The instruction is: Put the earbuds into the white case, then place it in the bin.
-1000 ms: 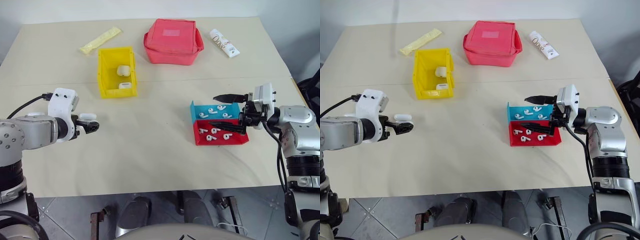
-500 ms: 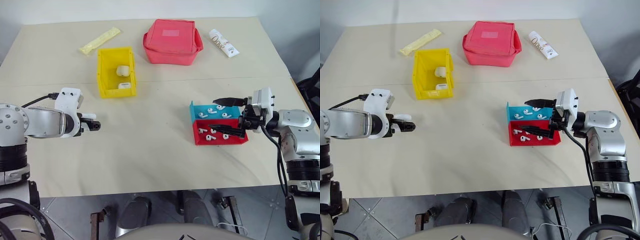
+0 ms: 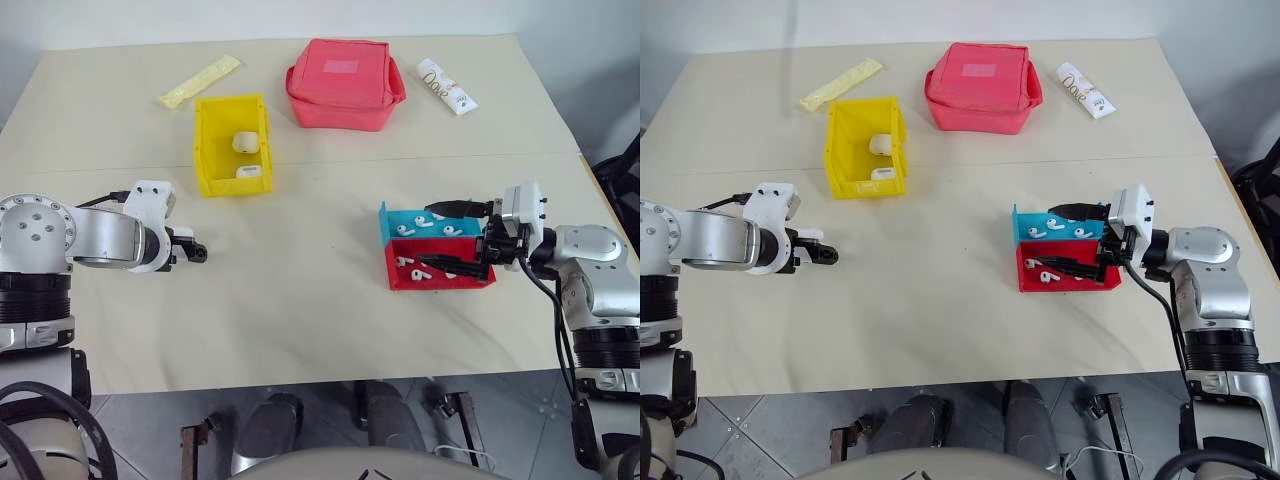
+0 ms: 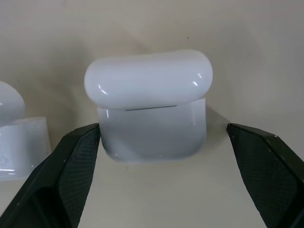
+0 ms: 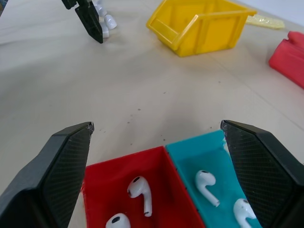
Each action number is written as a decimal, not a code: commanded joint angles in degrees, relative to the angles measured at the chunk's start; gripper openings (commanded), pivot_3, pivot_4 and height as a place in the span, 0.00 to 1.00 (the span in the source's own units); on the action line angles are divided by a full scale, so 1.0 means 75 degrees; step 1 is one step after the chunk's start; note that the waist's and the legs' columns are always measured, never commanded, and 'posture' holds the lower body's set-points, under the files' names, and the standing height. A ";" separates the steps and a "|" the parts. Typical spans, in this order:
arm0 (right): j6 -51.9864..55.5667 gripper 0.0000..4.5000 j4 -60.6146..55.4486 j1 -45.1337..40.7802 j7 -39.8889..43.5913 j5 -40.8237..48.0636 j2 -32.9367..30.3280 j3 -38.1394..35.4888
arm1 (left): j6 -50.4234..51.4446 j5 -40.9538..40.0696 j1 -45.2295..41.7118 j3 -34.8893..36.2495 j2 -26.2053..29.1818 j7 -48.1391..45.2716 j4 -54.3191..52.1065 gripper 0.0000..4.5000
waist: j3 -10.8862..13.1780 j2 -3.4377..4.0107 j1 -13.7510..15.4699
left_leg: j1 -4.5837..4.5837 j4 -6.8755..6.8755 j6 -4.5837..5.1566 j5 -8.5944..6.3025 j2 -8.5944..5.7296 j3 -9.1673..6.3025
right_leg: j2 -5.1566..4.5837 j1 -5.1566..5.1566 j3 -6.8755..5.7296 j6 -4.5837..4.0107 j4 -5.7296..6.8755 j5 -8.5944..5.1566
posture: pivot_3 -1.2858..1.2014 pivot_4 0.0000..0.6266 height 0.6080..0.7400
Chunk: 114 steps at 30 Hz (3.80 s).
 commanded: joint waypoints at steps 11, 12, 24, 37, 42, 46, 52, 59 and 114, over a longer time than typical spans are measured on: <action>0.0142 1.00 -0.0444 0.0076 -0.0129 0.0200 -0.0160 -0.0275 | 0.0011 -0.0513 -0.0002 -0.0202 0.0050 0.0606 0.0232 0.71 | -0.0003 0.0001 -0.0002 | 0.0021 -0.0006 0.0000 0.0000 -0.0001 0.0007 | -0.0001 0.0010 0.0008 0.0000 0.0005 0.0000 | 0.52 0.24 1.00; 0.0148 1.00 -0.0448 0.0070 -0.0139 0.0199 -0.0163 -0.0273 | 0.0011 -0.0524 0.0025 -0.0184 0.0069 0.0610 0.0239 0.64 | -0.0004 0.0002 -0.0002 | 0.0027 -0.0010 0.0000 0.0000 -0.0001 0.0008 | -0.0001 0.0012 0.0010 0.0000 0.0005 0.0000 | 0.52 0.24 1.00; 0.0304 1.00 -0.0748 0.0267 -0.0272 0.0305 -0.0346 -0.0444 | -0.2054 0.2083 0.1206 -0.0560 0.0864 -0.3705 -0.3343 0.60 | -0.0003 0.0002 -0.0003 | 0.0033 -0.0014 -0.0003 -0.0002 0.0003 0.0022 | 0.0003 0.0012 0.0015 -0.0004 0.0001 -0.0003 | 0.52 0.24 1.00; 0.1533 1.00 -0.3427 0.2109 -0.1911 0.0728 -0.0554 -0.1455 | -1.1869 0.6831 0.4028 -0.1558 -0.1779 -1.2413 -0.3307 0.60 | -0.0022 0.0038 0.0158 | 0.0015 -0.0003 0.0006 -0.0011 0.0029 0.0045 | -0.0015 0.0022 0.0008 -0.0012 -0.0077 0.0008 | 0.52 0.24 1.00; 0.2772 1.00 -0.4704 0.3060 -0.3206 0.0784 -0.0647 -0.2093 | -1.3723 0.7330 0.3603 -0.1841 -0.3074 -1.3756 -0.1675 0.60 | -0.0023 0.0031 0.0236 | -0.0015 0.0026 0.0023 -0.0018 0.0029 0.0042 | 0.0006 0.0019 0.0003 -0.0003 -0.0092 0.0023 | 0.52 0.24 1.00; 0.3756 1.00 -0.5907 0.4261 -0.4061 0.0505 -0.0874 -0.2758 | -1.4868 0.7916 0.2853 -0.2127 -0.3796 -1.4682 -0.0123 0.60 | -0.0031 0.0031 0.0439 | -0.0045 0.0071 0.0027 -0.0022 0.0026 0.0029 | 0.0018 0.0016 -0.0007 0.0008 -0.0102 0.0040 | 0.52 0.24 1.00; 0.4481 0.86 -0.7187 0.5888 -0.4405 0.0559 -0.0776 -0.4028 | -1.5185 0.8088 0.2346 -0.2025 -0.4382 -1.4858 0.0599 0.60 | -0.0035 0.0027 0.0433 | -0.0057 0.0078 0.0048 -0.0027 0.0018 0.0038 | 0.0019 0.0021 0.0006 0.0035 -0.0132 0.0063 | 0.52 0.24 1.00; 0.5560 0.71 -0.8031 0.6948 -0.4446 0.0947 -0.0915 -0.5004 | -1.5118 0.8163 0.2418 -0.1970 -0.4460 -1.4973 0.0588 0.60 | -0.0041 0.0025 0.0421 | -0.0053 0.0076 0.0047 -0.0027 0.0027 0.0041 | 0.0030 0.0024 0.0007 0.0037 -0.0131 0.0064 | 0.52 0.24 1.00; 0.2805 0.59 -0.2194 -0.0958 -0.0343 -0.3505 -0.3314 0.3330 | -1.4180 0.8479 0.4196 -0.1920 -0.4106 -1.3505 -0.2087 0.60 | -0.0036 0.0034 0.0390 | -0.0057 0.0078 0.0040 -0.0036 0.0047 0.0058 | 0.0045 0.0013 0.0002 0.0031 -0.0143 0.0067 | 0.52 0.24 1.00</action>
